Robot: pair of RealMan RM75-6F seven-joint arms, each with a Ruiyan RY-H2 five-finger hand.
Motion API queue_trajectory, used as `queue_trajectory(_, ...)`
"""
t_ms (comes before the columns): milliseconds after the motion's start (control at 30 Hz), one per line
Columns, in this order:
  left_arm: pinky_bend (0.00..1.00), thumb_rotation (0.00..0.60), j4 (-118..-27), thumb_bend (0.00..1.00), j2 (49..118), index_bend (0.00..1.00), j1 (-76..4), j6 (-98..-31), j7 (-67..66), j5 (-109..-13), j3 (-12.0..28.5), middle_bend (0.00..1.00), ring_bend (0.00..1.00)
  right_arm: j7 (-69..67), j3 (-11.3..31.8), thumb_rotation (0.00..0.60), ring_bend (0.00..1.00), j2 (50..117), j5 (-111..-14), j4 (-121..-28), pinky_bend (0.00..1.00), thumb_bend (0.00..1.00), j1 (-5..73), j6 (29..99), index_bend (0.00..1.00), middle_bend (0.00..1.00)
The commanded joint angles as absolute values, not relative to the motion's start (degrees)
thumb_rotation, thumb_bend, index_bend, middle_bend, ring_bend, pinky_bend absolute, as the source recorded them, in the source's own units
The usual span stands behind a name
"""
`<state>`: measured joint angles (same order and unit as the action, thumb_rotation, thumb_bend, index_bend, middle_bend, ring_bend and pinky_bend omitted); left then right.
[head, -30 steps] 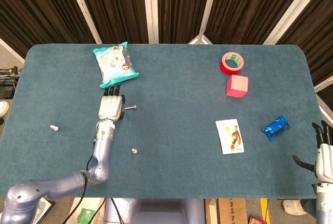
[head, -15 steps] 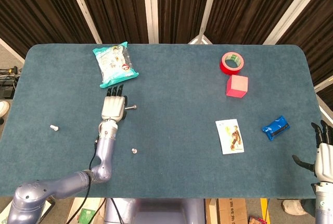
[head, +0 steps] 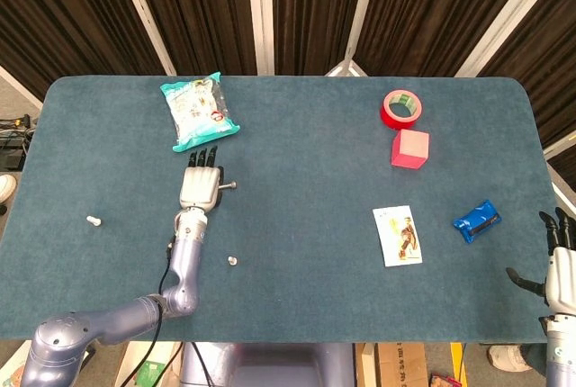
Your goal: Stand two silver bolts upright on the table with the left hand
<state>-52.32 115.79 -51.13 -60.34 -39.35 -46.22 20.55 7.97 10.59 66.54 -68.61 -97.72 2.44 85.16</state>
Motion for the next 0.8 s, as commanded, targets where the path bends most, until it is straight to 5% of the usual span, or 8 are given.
queue_trajectory(33,0.00,0.600,-52.1,0.48,116.0,0.51,-51.2,-60.2,-39.5,-46.4,20.5,0.00,0.00,8.0,10.6,0.600,0.02,66.6,-68.6,-97.7,0.00,0.01,2.5,85.1,0.13,0.03)
queue_trajectory(533,0.00,0.600,-51.6,0.53,116.2,0.54,-50.7,-62.7,-39.4,-49.9,19.5,0.00,0.00,8.1,10.5,0.600,0.02,66.7,-68.7,-97.6,0.00,0.01,2.6,84.9,0.13,0.03)
queue_trajectory(800,0.00,0.600,-52.9,0.53,114.7,0.55,-50.0,-67.5,-43.4,-55.9,15.7,0.00,0.00,7.6,10.3,0.600,0.02,66.5,-69.0,-98.1,0.00,0.01,2.6,84.5,0.13,0.03)
